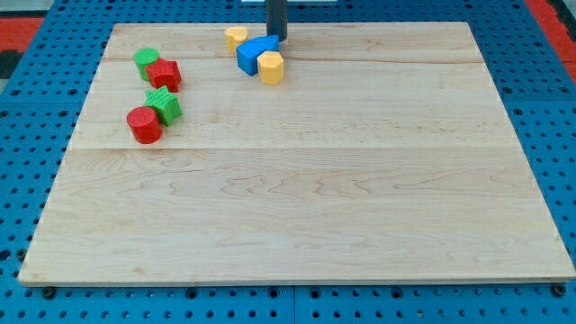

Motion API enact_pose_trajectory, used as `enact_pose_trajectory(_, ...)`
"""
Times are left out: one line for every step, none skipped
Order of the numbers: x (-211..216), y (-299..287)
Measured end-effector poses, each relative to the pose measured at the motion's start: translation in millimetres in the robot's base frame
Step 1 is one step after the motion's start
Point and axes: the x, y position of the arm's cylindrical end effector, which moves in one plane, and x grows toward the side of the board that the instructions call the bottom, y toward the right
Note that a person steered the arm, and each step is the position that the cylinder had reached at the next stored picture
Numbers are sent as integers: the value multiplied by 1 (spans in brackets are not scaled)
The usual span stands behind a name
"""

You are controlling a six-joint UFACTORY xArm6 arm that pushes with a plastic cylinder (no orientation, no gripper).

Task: Move the blue cube to the bottom left of blue triangle

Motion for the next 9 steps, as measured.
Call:
enact_pose_trajectory(18, -2)
enact_pose_trajectory(54, -15)
enact_pose_trajectory(51, -5)
enact_pose_trajectory(30, -25)
enact_pose_trajectory(34, -68)
enact_pose_trajectory(43, -78)
enact_pose_trajectory(37, -123)
enact_pose_trajectory(61, -133)
enact_pose_trajectory(66, -141)
